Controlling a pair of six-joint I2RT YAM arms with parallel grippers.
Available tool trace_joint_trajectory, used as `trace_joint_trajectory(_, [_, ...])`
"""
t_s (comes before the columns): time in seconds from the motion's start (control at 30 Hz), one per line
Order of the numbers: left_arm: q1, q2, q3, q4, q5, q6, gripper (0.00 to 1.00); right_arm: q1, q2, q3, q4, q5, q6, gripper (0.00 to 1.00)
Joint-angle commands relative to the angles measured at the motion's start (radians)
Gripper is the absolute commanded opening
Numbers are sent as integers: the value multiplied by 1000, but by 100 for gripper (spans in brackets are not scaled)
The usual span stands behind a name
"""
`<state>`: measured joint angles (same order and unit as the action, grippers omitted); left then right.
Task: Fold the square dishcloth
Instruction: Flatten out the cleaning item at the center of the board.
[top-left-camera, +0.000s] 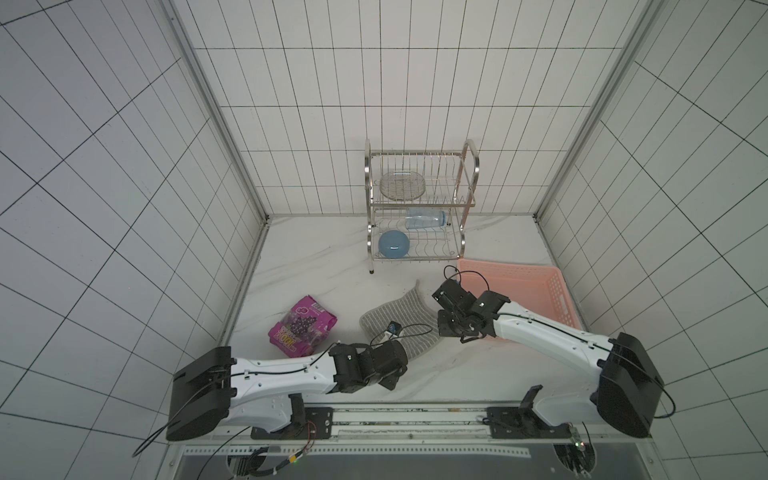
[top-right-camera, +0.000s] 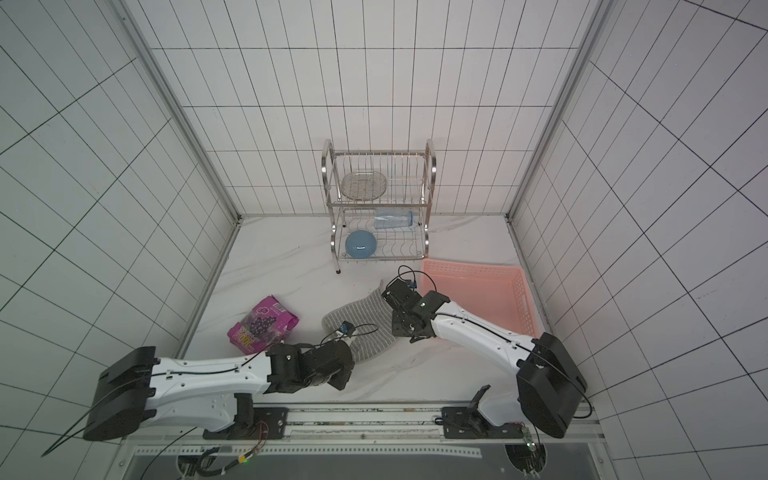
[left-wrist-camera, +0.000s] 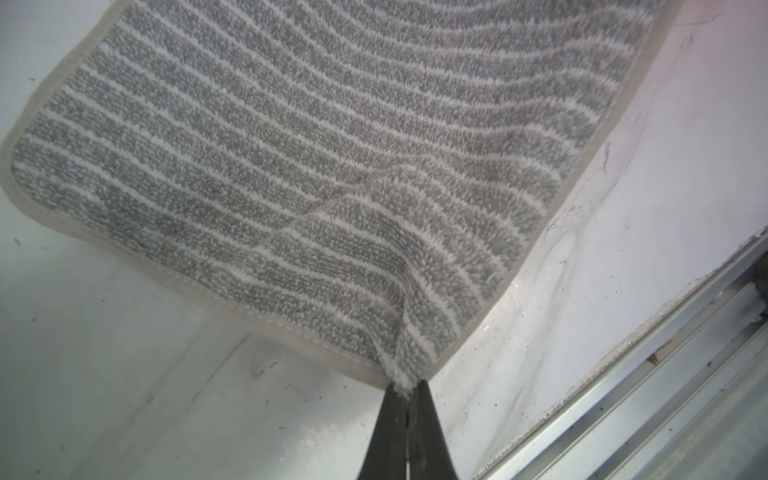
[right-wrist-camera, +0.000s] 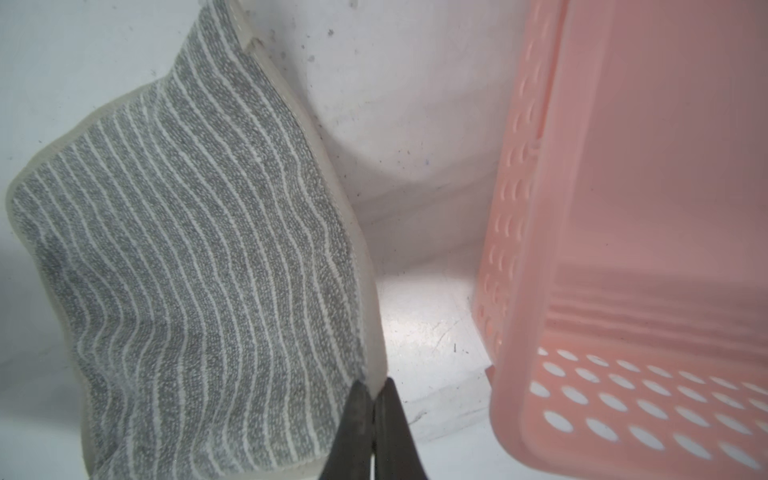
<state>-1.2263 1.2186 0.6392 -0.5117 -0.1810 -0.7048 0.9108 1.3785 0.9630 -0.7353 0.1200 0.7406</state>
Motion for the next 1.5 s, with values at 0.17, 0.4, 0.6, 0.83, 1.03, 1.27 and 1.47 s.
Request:
trace_joint_trajectory(0.17, [43, -115, 42, -110, 222, -67, 0, 10, -25, 69, -164, 31, -18, 1])
trace_joint_trajectory(0.4, [200, -191, 163, -204, 282, -5, 0, 2, -78, 219, -217, 37, -89, 0])
trace_joint_trajectory(0.6, [382, -202, 330, -258, 213, 152, 0, -50, 20, 457, -216, 9, -172, 0])
trace_joint_trajectory(0.83, [626, -109, 502, -252, 213, 324, 0, -138, 158, 751, -231, 19, -236, 0])
trace_joint_trajectory(1.03, [667, -44, 575, -300, 220, 378, 0, -142, 144, 746, -223, 53, -236, 0])
trace_joint_trajectory(1.27, [661, -152, 239, -193, 429, 244, 0, -125, 12, 286, -86, -55, -106, 0])
trace_joint_trajectory(1.47, [526, -206, -44, -118, 467, 31, 0, 7, -45, -33, -19, -68, 78, 0])
